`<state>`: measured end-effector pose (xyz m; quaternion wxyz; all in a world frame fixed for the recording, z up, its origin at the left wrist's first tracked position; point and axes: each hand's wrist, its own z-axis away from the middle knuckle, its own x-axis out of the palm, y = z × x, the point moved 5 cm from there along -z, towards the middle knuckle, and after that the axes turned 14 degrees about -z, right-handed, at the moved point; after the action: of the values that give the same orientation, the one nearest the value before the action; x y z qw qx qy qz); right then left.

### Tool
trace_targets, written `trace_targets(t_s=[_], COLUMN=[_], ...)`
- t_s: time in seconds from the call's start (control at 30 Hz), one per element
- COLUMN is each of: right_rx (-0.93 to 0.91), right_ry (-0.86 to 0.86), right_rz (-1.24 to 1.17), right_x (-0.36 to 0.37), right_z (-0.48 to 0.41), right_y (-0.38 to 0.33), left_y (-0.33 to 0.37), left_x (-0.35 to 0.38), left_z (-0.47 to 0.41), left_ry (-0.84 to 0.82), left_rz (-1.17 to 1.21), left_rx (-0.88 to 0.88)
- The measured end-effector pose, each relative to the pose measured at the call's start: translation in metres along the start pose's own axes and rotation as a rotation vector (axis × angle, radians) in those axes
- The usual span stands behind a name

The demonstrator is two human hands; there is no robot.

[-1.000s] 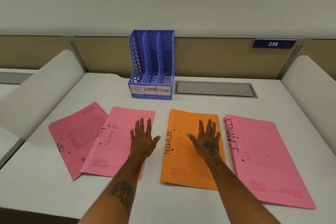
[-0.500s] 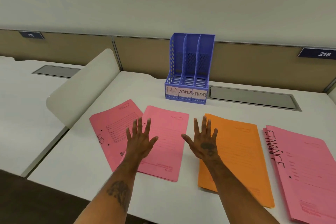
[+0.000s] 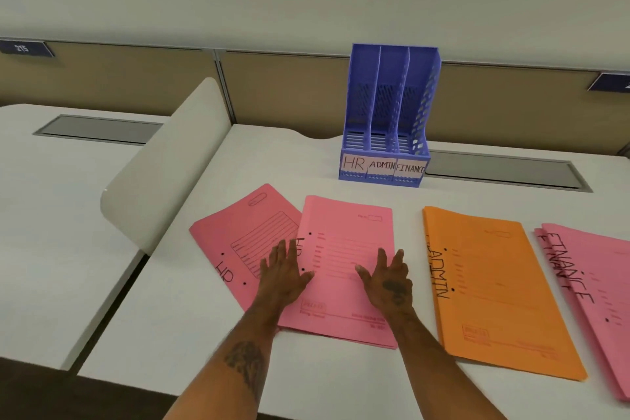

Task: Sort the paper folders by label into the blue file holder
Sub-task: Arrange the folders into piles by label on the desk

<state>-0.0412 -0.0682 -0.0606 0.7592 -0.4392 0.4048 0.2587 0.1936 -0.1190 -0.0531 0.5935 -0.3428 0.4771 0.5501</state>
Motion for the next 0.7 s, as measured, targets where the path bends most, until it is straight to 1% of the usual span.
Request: trace_targets(t_s=[0.13, 0.23, 0.3, 0.4, 0.53, 0.7], right_rx=[0.088, 0.133, 0.160, 0.183, 0.218, 0.233], right_ry=[0.030, 0.077, 0.091, 0.073, 0.057, 0.010], right_rz=[-0.081, -0.125, -0.152, -0.214, -0.266, -0.449], right_x=[0.005, 0.003, 0.001, -0.001, -0.009, -0.032], right_z=[0.002, 0.002, 0.000, -0.003, -0.009, -0.030], right_y=[-0.001, 0.001, -0.001, -0.011, -0.015, -0.019], left_y=[0.003, 0.005, 0.005, 0.005, 0.007, 0.007], left_x=[-0.001, -0.007, -0.010, -0.012, -0.010, -0.025], left_z=[-0.006, -0.008, -0.011, -0.012, -0.005, 0.005], left_ry=[-0.002, 0.027, 0.030, 0.008, -0.033, 0.014], left_rz=[0.099, 0.156, 0.249, 0.486, 0.877, 1.180], left_rx=[0.011, -0.060, -0.113, -0.180, -0.276, -0.313])
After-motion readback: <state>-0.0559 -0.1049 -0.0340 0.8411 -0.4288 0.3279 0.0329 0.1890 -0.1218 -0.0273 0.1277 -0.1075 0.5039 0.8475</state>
